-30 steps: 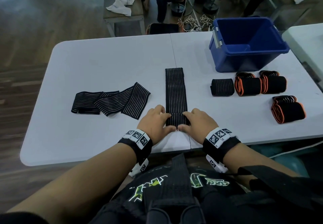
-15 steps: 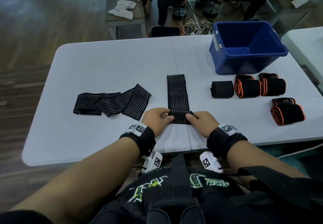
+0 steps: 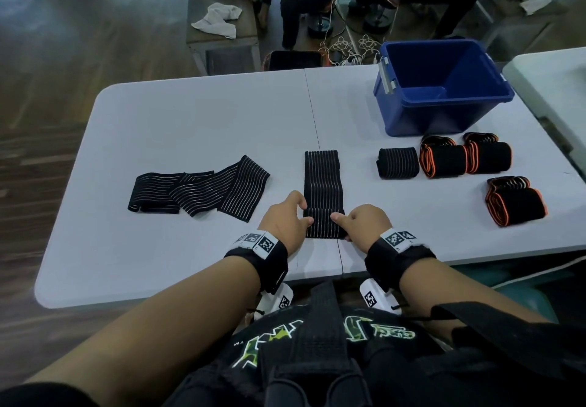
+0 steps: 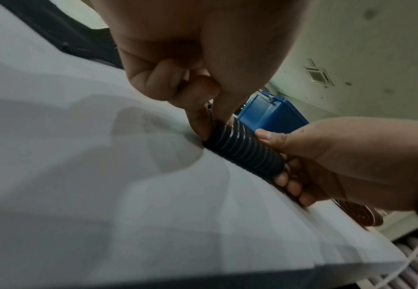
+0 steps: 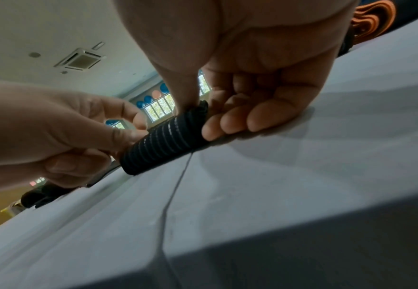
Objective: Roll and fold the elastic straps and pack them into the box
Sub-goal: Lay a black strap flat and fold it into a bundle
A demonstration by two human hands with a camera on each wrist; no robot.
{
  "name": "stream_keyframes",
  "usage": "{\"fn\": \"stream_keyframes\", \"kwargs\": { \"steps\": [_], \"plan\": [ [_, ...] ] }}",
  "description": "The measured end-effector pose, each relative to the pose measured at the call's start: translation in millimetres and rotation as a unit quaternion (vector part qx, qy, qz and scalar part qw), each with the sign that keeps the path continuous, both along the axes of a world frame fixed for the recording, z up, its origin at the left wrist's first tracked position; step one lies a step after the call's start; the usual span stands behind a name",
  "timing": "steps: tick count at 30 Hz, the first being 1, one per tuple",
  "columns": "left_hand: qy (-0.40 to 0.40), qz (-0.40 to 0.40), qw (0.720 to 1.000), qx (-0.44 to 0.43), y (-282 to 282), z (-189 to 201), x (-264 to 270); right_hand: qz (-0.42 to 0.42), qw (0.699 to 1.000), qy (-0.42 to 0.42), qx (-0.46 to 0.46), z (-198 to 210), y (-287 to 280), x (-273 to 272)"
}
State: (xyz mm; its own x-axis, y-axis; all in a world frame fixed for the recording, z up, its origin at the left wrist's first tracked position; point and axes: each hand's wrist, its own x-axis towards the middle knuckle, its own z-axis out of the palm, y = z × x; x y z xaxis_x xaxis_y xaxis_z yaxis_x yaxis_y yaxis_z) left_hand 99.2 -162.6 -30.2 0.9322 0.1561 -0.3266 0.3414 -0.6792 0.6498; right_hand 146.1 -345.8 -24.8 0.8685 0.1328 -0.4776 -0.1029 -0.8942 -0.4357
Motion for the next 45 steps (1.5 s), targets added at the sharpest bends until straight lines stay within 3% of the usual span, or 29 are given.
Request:
{"fn": "stream_keyframes", "kwargs": {
  "steps": [4, 7, 11, 15, 18, 27, 37, 39, 42, 45],
  "plan": [
    [-0.027, -0.056, 0.998, 0.026, 0.1, -0.7, -2.0, -0.016, 0.997, -0.072, 0.032, 2.6, 0.1, -7.9],
    [-0.044, -0.084, 0.994, 0.052, -0.3, -0.9, -1.8, 0.059, 0.989, -0.131, 0.033, 1.4, 2.5, -11.3],
    [-0.035, -0.109, 0.990, 0.077, 4.0, -2.3, -2.8, 0.110, 0.983, -0.146, 0.004, 2.4, 3.9, -14.5],
    [0.011, -0.157, 0.985, 0.069, 13.8, -1.6, -6.5, 0.132, 0.985, -0.112, -0.014, 2.2, -8.0, -13.1],
    [0.009, -0.125, 0.991, 0.042, 16.7, -8.4, -1.8, 0.125, 0.990, -0.071, 0.010, 0.3, -12.4, -11.6],
    [0.031, -0.038, 0.998, -0.043, 7.7, -9.2, 15.5, -0.028, 0.992, -0.034, 0.118, -3.4, -8.7, 4.5],
    [0.097, -0.068, 0.991, 0.062, -7.4, -2.8, 30.8, -0.050, 0.999, 0.004, 0.013, -7.1, -2.2, 18.8],
    [0.083, -0.049, 0.993, 0.067, -6.9, -2.2, 28.3, -0.051, 0.999, 0.018, 0.004, -7.9, -1.2, 21.3],
    [-0.005, -0.015, 0.998, 0.060, 0.0, -2.4, 19.6, -0.045, 0.998, 0.034, -0.006, -9.1, 0.5, 24.8],
    [-0.059, -0.101, 0.990, 0.079, 9.1, -10.2, 12.3, -0.054, 0.998, 0.036, -0.013, -7.3, 1.6, 26.8]
  ]
}}
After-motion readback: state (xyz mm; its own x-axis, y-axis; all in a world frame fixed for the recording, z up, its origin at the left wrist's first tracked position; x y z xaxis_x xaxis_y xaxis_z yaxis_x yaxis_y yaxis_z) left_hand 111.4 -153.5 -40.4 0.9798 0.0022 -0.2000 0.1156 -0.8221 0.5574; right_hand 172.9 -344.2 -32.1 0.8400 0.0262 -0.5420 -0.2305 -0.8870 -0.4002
